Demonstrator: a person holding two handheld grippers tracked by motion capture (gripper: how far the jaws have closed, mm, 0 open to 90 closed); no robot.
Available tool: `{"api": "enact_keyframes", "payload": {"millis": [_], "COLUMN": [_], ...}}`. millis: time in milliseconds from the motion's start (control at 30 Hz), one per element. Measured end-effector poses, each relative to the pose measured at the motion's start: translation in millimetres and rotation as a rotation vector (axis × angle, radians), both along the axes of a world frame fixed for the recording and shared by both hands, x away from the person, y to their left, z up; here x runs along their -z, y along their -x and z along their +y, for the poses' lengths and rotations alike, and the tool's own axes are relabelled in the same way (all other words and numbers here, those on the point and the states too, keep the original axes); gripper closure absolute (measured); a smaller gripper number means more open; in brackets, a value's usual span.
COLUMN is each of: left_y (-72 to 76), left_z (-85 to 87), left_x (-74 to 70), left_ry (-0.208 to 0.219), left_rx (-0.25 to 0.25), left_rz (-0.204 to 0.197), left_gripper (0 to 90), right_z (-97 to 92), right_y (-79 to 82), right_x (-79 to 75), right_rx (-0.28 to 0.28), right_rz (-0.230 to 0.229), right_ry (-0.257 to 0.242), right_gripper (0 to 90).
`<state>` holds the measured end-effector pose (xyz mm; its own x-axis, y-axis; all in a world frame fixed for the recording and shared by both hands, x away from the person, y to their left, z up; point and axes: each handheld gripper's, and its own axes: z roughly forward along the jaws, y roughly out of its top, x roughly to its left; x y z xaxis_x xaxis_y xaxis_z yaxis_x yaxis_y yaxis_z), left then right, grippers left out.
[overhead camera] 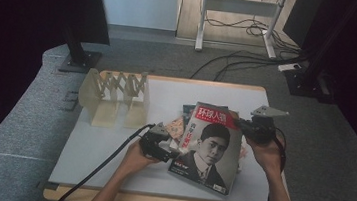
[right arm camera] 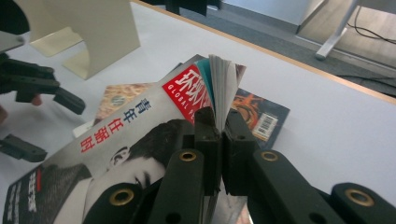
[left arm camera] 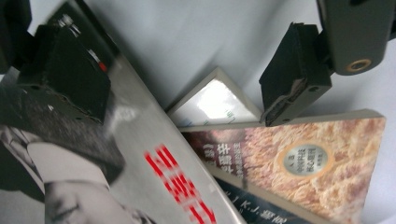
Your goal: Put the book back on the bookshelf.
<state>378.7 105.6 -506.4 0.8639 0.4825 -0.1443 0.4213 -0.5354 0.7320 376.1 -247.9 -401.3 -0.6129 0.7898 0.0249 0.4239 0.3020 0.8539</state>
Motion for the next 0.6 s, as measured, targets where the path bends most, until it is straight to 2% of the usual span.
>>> {"api": "enact_keyframes", "payload": {"millis": [200, 267, 533, 600], "left_y": [-0.2, -0.9, -6.7, -9.4], "left_z": [-4.0, -4.2, -6.5, -7.3], "left_x": [-6.5, -9.6, -23.1, -25.4], "left_ry": [-0.002, 0.015, 0.030, 0.042], "left_rx": [0.019, 0.021, 0.025, 0.028], "left_rz": [-0.007, -0.008, -0.018, -0.009], "left_gripper": [18.2, 19.2, 20.8, 21.3], "right_z": [9.4, 12.1, 15.2, 15.0], "right_y": [7.8, 10.2, 17.0, 18.3], "right_x": [-5.7, -8.4, -16.5, -17.0], "right_rx": [-0.041, -0.050, -0.065, -0.066], "right_rz": [-0.017, -0.026, -0.047, -0.049], "right_ry": [0.006, 0.015, 0.014, 0.011], "right_gripper": [85.1, 85.1, 85.0, 85.0]}}
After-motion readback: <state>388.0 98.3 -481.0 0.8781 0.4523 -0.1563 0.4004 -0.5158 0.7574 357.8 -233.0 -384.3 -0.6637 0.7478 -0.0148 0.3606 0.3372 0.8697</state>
